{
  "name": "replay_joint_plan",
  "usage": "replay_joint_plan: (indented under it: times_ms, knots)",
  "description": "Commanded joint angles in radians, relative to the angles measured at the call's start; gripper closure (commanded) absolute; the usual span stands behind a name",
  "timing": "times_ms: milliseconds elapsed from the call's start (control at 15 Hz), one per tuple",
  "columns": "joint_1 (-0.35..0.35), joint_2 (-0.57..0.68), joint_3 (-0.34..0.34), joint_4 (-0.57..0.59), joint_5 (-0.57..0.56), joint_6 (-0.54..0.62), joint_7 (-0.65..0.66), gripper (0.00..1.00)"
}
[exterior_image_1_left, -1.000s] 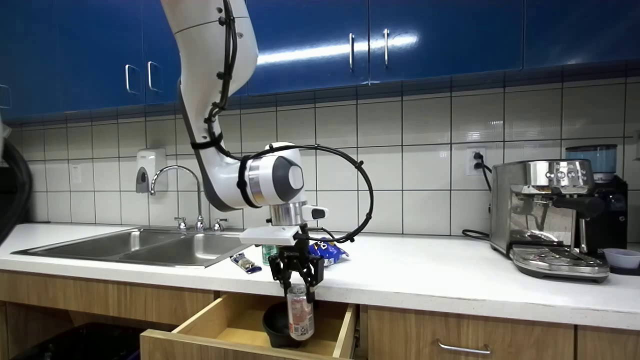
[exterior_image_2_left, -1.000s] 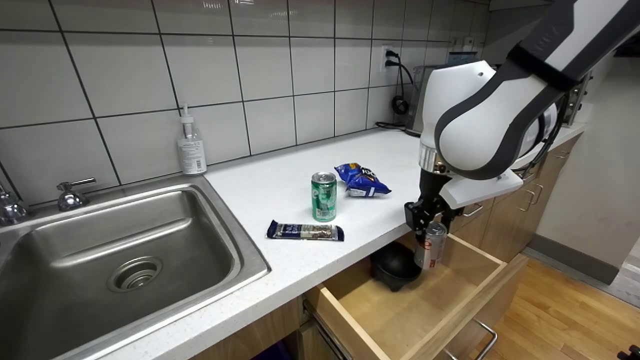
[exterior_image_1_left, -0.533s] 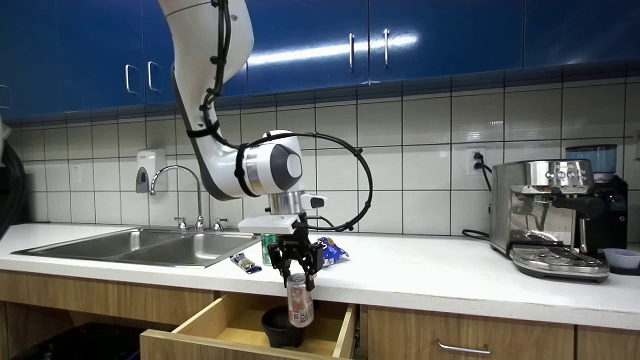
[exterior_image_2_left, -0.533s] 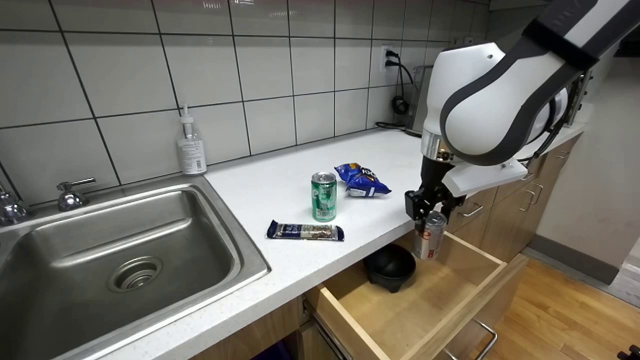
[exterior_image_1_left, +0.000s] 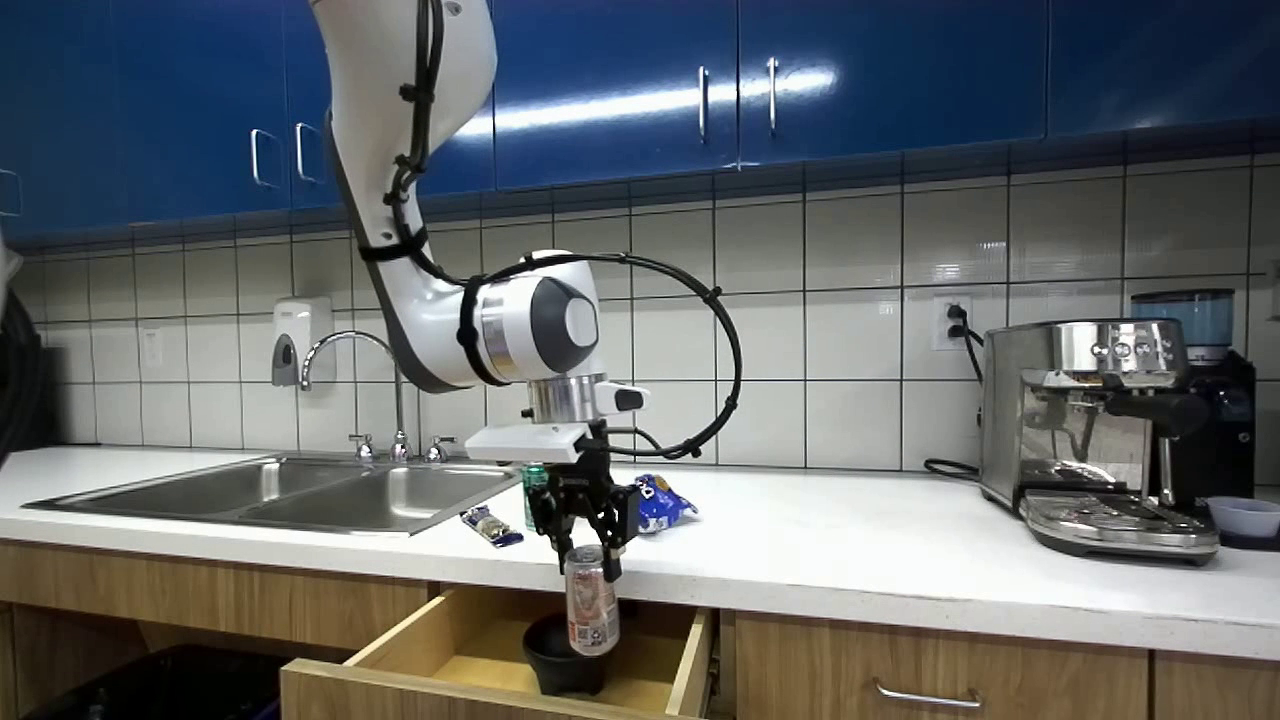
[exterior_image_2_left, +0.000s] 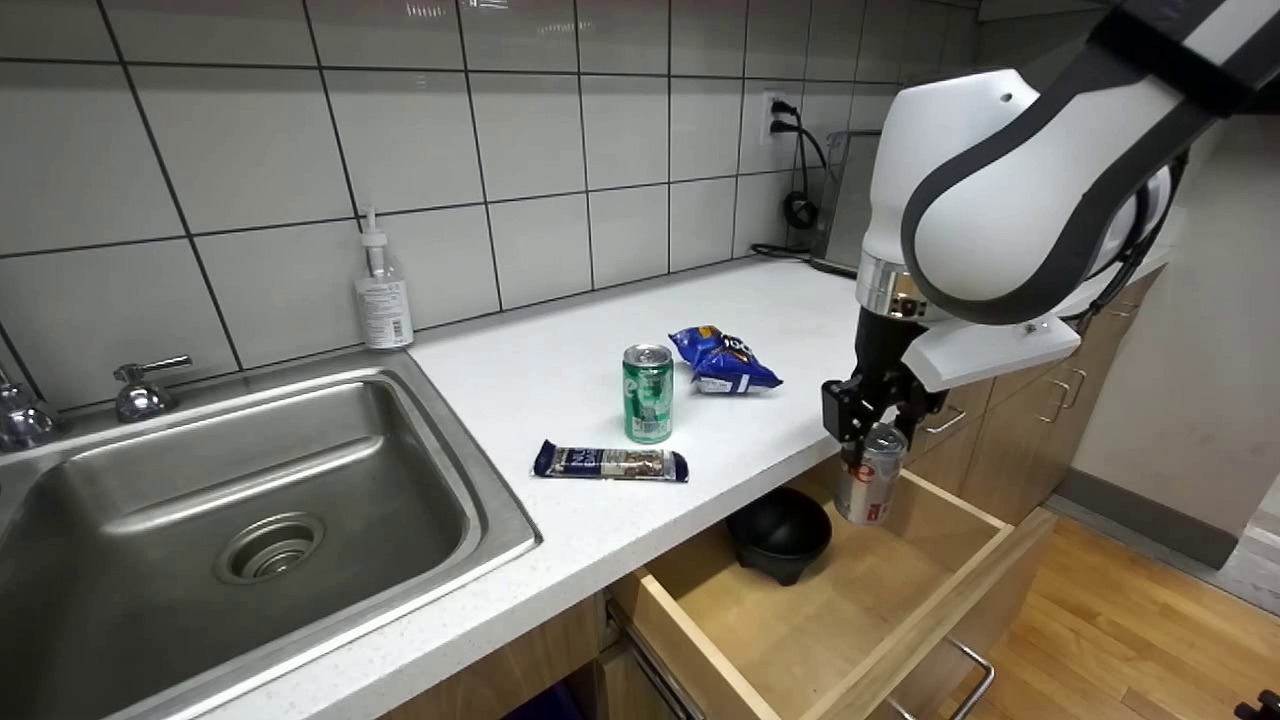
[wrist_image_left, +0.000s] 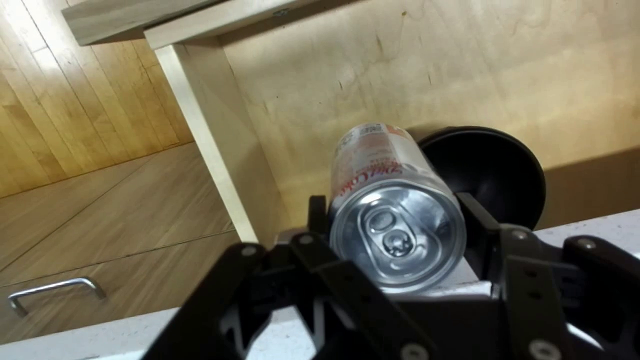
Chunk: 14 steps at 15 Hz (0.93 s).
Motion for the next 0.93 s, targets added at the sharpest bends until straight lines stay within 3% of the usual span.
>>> replay_joint_plan:
  times_ms: [0,867]
  knots:
    - [-0.013,-0.037,0.002,-0.031,0.011,-0.026,0.009,0.62]
    - [-0.036,0.062,-0.019,-0.01,0.02,-0.006,0.002,0.62]
